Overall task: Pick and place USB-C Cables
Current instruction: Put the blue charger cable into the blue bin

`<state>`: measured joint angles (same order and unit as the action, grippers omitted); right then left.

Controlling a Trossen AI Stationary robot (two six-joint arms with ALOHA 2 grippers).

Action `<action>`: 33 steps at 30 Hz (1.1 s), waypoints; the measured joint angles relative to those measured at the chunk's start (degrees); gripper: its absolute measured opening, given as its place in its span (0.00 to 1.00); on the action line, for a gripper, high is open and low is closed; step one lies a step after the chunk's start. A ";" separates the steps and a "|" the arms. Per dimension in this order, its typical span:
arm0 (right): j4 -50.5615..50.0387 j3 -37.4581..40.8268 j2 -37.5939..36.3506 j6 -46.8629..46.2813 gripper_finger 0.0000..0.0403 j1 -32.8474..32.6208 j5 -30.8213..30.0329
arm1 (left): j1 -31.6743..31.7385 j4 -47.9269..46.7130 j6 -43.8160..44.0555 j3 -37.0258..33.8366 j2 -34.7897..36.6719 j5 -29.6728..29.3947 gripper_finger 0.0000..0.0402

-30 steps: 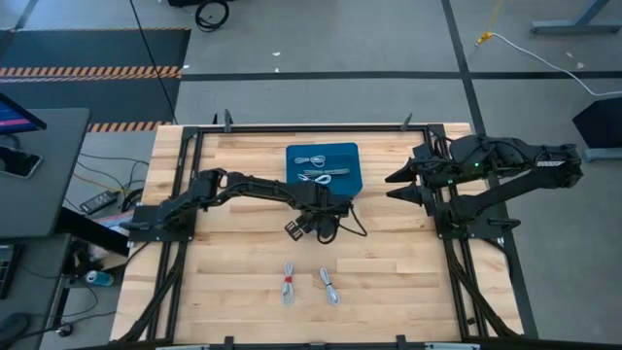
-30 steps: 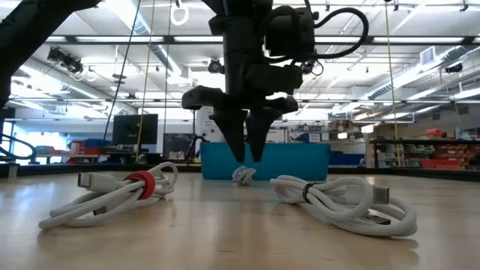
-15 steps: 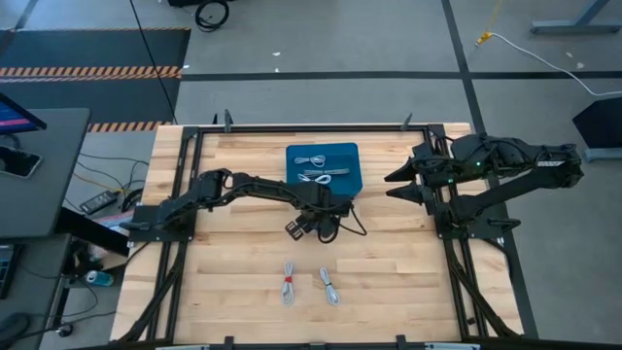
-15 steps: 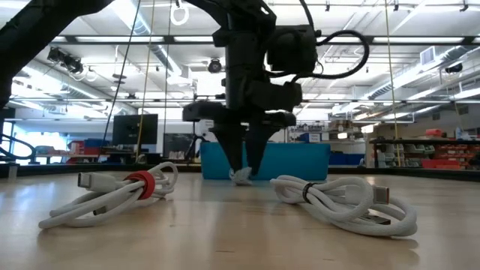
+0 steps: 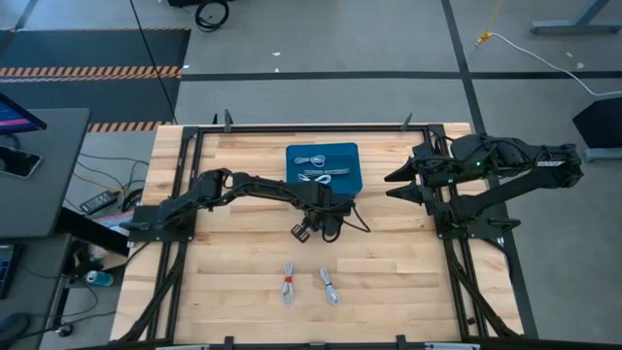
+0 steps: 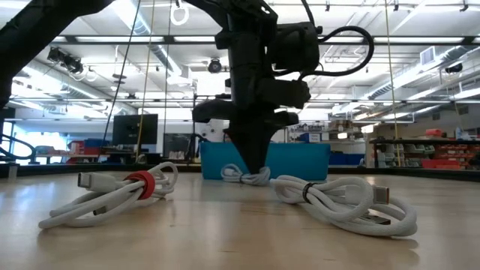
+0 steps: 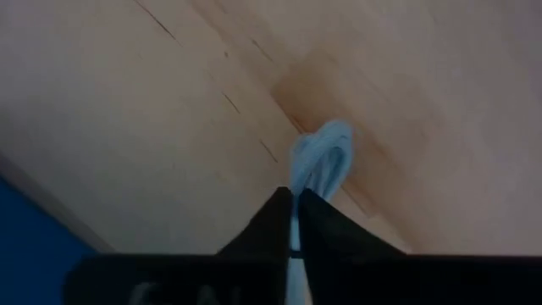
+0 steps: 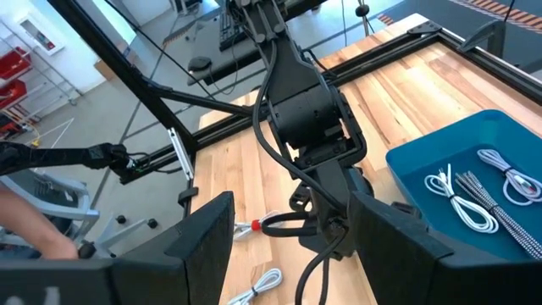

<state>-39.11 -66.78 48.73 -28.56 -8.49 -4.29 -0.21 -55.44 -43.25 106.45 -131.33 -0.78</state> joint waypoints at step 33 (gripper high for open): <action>2.98 0.00 -0.07 2.12 0.59 0.02 -0.20 | 9.39 -6.46 23.38 26.23 0.63 -2.39 0.00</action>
<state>-36.13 -66.78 48.66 -26.44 -8.47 -4.49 9.18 -61.90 -19.87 132.68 -130.70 -3.17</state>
